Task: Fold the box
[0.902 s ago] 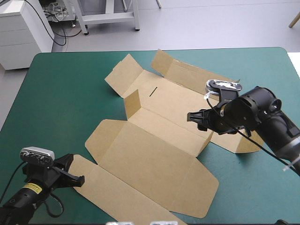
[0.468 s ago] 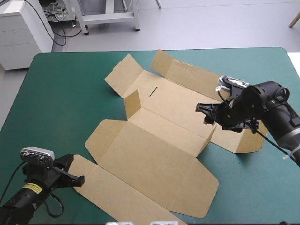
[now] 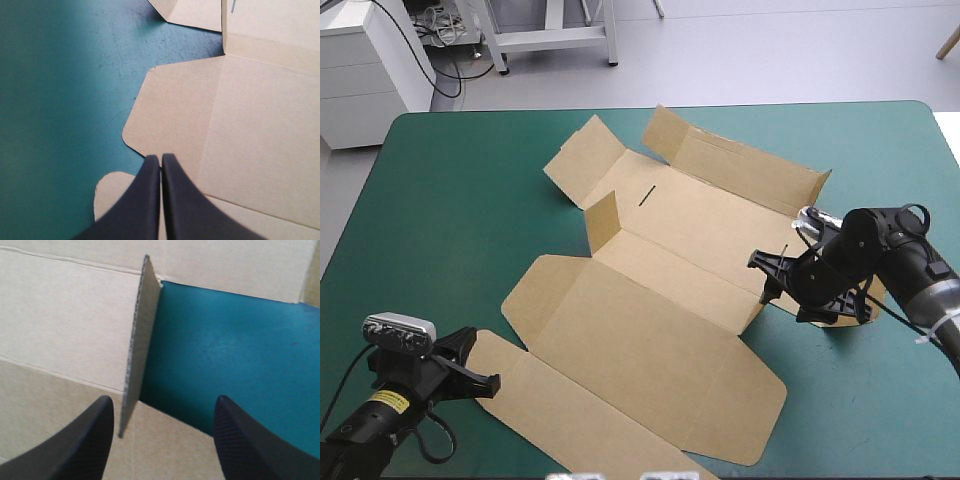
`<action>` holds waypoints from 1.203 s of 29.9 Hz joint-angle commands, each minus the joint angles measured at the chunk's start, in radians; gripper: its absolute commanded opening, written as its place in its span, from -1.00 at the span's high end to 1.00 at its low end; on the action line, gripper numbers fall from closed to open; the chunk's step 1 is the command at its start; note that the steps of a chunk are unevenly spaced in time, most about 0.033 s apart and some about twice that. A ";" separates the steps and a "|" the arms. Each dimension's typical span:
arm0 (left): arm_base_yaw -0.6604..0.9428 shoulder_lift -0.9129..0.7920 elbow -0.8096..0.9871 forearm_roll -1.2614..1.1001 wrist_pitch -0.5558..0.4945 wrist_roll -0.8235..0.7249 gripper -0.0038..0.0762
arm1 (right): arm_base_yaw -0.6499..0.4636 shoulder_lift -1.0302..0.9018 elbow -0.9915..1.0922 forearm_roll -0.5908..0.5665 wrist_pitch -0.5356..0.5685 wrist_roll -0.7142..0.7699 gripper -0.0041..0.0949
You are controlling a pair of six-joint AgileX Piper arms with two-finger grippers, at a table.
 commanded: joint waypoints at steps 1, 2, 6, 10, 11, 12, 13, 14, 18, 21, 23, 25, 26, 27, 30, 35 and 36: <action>-0.002 0.007 -0.031 -0.018 -0.067 -0.004 0.92 | -0.009 -0.023 -0.037 0.075 -0.079 -0.040 -0.20; -0.002 0.007 -0.031 -0.018 -0.067 -0.004 0.92 | -0.009 -0.023 -0.037 0.090 -0.090 -0.045 -0.20; -0.002 0.007 -0.031 -0.018 -0.063 -0.004 0.92 | -0.009 -0.001 -0.037 0.079 -0.085 -0.046 -0.20; -0.002 0.007 -0.031 -0.018 -0.064 -0.004 0.92 | -0.009 0.043 -0.037 0.081 -0.097 -0.046 -0.20; -0.002 0.007 -0.031 -0.018 -0.064 -0.004 0.92 | -0.009 0.051 -0.037 0.083 -0.106 -0.046 -0.20; -0.002 0.007 -0.031 -0.018 -0.064 -0.004 0.92 | -0.009 0.062 -0.037 0.083 -0.110 -0.046 -0.20; -0.002 0.007 -0.031 -0.018 -0.064 -0.004 0.92 | -0.009 0.068 -0.037 0.083 -0.115 -0.046 -0.20; -0.002 0.007 -0.031 -0.018 -0.064 -0.004 0.92 | -0.009 0.076 -0.037 0.081 -0.117 -0.046 -0.20; -0.002 0.007 -0.031 -0.018 -0.064 -0.004 0.92 | -0.009 0.096 -0.037 0.081 -0.123 -0.046 -0.08; -0.002 0.007 -0.031 -0.018 -0.064 -0.004 0.92 | -0.009 0.104 -0.037 0.079 -0.126 -0.046 0.23; -0.002 0.007 -0.031 -0.018 -0.064 -0.004 0.92 | -0.009 0.105 -0.037 0.079 -0.126 -0.046 0.46; -0.002 0.007 -0.031 -0.018 -0.064 -0.004 0.92 | -0.009 0.105 -0.037 0.077 -0.122 -0.046 0.67; -0.002 0.007 -0.031 -0.018 -0.064 -0.004 0.92 | -0.009 0.105 -0.037 0.071 -0.119 -0.046 0.73; -0.002 0.007 -0.031 -0.018 -0.064 -0.004 0.92 | -0.009 0.105 -0.037 0.066 -0.117 -0.046 0.77; -0.002 0.007 -0.031 -0.018 -0.064 -0.004 0.92 | -0.009 0.105 -0.037 0.040 -0.101 -0.046 0.80; -0.002 0.007 -0.031 -0.018 -0.064 -0.004 0.92 | -0.009 0.105 -0.037 0.022 -0.089 -0.046 0.96; -0.002 0.007 -0.031 -0.018 -0.064 -0.004 0.92 | -0.009 0.105 -0.037 0.024 -0.089 -0.046 0.96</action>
